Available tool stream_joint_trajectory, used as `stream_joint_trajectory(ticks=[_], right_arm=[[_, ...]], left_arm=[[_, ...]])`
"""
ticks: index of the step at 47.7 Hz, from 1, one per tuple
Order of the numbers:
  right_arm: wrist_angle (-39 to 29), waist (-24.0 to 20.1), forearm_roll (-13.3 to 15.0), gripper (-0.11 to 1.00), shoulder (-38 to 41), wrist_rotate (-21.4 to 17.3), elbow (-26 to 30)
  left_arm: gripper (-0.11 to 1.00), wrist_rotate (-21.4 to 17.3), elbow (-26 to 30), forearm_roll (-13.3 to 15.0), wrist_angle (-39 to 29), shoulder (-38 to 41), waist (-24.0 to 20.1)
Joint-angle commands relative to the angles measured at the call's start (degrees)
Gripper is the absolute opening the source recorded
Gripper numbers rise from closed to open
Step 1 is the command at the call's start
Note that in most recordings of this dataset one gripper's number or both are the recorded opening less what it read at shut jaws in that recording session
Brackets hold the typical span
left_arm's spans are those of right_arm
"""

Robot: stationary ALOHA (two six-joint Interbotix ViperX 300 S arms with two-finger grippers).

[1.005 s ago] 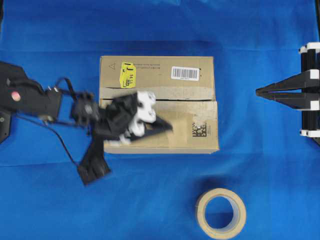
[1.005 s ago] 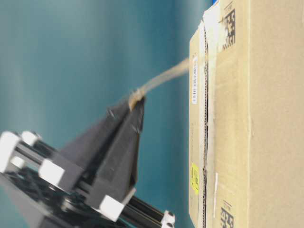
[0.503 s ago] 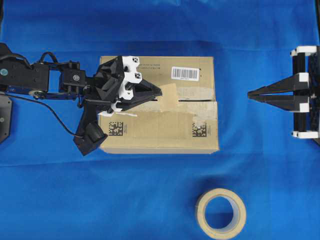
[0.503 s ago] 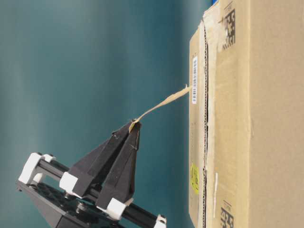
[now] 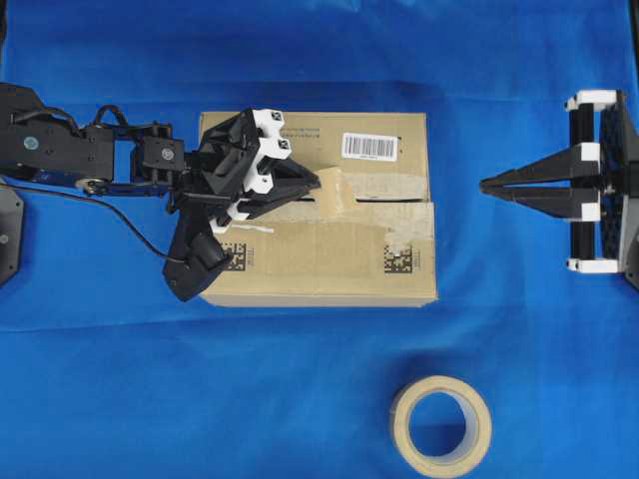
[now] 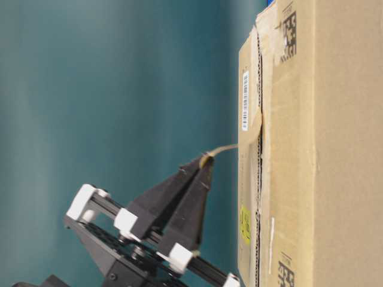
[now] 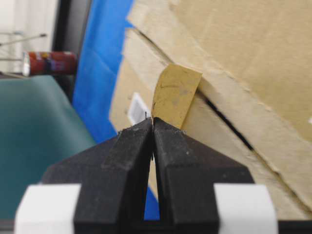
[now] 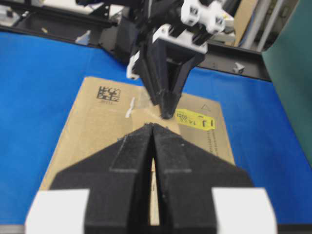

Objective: Apply tape along the seams of the closed cardboard box to seal it securely.
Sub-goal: 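Bring the right gripper over the box to the tape strip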

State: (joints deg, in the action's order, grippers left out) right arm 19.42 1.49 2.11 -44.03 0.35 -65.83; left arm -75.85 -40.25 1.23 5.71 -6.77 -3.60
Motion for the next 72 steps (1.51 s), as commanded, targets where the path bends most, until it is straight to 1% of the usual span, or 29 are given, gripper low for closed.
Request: stream_joint_trajectory(ticks=[1,9,21,34,42,54,56,58,60,65,66,67,68,72], right_arm=[[0.79,0.62,0.09,0.0,0.26,0.09,1.58],[2.29,1.14,0.09,0.0,1.49,0.09,2.2],[3.25,1.14,0.09,0.0,5.54,0.09,4.66],[4.13,1.93,-0.09,0.0,12.74,-0.44,8.88],[5.8,2.2,-0.18,0.0,18.46,-0.7,13.36],[5.45,2.55,-0.26,0.01,26.37,-1.05,21.01],[5.27,2.55,-0.26,0.06,27.33,-1.41,21.88],[4.92,2.64,-0.44,0.16,28.13,-1.67,22.59],[4.48,2.81,-0.62,0.27,28.74,-2.02,23.2],[3.87,3.08,-0.7,0.6,29.53,-2.2,23.82],[3.87,3.16,-0.7,0.65,29.53,-2.29,23.91],[3.78,3.16,-0.7,0.68,29.53,-2.29,23.82],[3.78,3.16,-0.7,0.66,29.53,-2.29,23.82],[3.25,3.08,-0.7,0.53,29.71,-2.55,23.55]], left_arm=[[0.0,0.97,-0.26,0.09,0.53,-0.53,0.26],[0.0,1.41,-2.2,0.18,0.53,-0.7,-0.09],[0.0,1.41,-3.08,0.09,0.26,-0.7,0.0],[0.0,1.23,-3.16,0.09,0.18,-0.53,0.0],[0.0,1.23,-3.08,0.09,0.18,-0.44,0.09],[0.0,1.41,-2.9,0.09,0.18,-0.35,0.18],[0.0,1.41,-2.9,0.09,0.09,-0.35,0.26],[0.0,1.41,-2.9,0.09,0.09,-0.35,0.26],[0.0,1.41,-2.9,0.09,0.09,-0.35,0.35],[0.0,1.49,-3.08,0.09,0.09,-0.44,0.44],[0.0,1.49,-3.08,0.09,0.09,-0.44,0.44],[0.0,1.49,-3.08,0.18,0.09,-0.44,0.44],[0.0,1.49,-3.08,0.09,0.09,-0.44,0.44],[0.0,1.49,-2.99,0.09,0.09,-0.44,0.44]])
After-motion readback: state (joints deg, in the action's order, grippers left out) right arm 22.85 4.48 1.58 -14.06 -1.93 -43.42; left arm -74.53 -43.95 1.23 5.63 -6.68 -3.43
